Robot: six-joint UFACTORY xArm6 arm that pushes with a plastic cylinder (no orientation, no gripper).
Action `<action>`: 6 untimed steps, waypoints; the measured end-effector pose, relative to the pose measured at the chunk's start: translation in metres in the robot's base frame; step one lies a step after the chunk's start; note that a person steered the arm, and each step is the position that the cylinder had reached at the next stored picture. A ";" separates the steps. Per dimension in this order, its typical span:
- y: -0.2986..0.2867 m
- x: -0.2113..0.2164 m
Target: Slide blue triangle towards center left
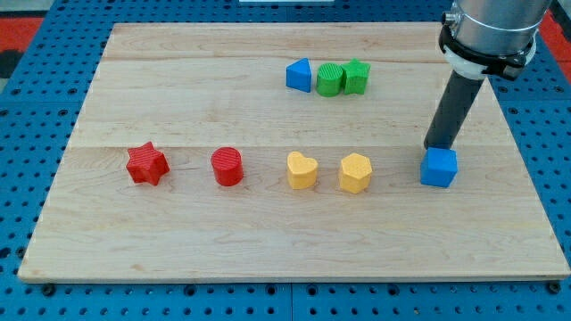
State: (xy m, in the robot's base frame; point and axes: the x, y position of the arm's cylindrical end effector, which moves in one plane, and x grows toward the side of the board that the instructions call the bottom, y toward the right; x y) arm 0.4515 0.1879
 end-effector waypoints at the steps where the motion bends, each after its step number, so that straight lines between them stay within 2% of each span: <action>1: 0.000 0.002; 4: -0.002 0.011; 6: 0.030 -0.071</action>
State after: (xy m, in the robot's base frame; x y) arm 0.3802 0.2174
